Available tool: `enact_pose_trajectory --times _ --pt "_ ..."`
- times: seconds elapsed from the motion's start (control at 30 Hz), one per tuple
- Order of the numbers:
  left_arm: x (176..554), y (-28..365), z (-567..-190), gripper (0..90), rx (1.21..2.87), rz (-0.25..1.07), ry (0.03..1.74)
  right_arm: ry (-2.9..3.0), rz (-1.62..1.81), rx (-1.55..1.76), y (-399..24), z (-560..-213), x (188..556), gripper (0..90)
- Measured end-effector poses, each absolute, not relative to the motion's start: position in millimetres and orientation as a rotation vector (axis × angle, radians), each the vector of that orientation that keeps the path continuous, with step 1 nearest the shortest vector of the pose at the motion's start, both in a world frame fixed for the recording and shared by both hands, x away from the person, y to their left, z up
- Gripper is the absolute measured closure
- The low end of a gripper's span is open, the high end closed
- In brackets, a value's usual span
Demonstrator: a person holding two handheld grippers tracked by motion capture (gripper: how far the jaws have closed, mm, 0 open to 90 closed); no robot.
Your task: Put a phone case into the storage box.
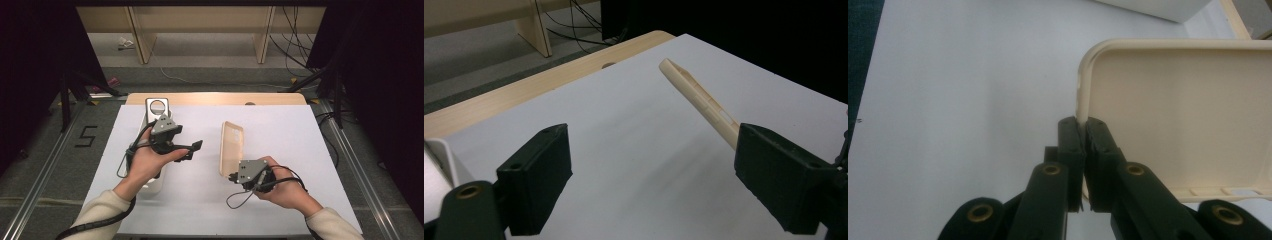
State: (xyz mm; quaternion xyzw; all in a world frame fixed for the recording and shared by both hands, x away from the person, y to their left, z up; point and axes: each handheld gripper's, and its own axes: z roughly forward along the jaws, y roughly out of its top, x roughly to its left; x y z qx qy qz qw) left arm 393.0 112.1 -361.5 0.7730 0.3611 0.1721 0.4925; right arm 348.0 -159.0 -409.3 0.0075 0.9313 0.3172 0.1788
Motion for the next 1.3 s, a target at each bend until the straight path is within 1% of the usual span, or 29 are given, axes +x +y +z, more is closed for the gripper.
enact_pose_trajectory --times 0.3,0.63,1.03,1.13,1.3 --pt "405.9 84.8 -359.7 16.4 1.9 0.345 0.883 2.631 0.902 0.017 -156.9 -409.2 347.6 87.2" --pt "421.5 63.8 -360.4 23.1 1.924 0.297 0.942 2.631 0.895 0.024 -154.4 -408.3 346.1 87.3" --pt "440.6 43.2 -366.0 35.1 1.958 0.241 1.001 2.635 0.897 0.005 -150.4 -407.0 344.6 87.4" --pt "444.7 39.6 -366.4 39.8 1.958 0.221 1.011 2.619 0.895 0.007 -149.5 -406.2 344.0 87.4" --pt "451.0 35.7 -366.0 44.8 1.962 0.201 1.046 2.61 0.894 -0.012 -147.9 -406.0 342.8 87.4"
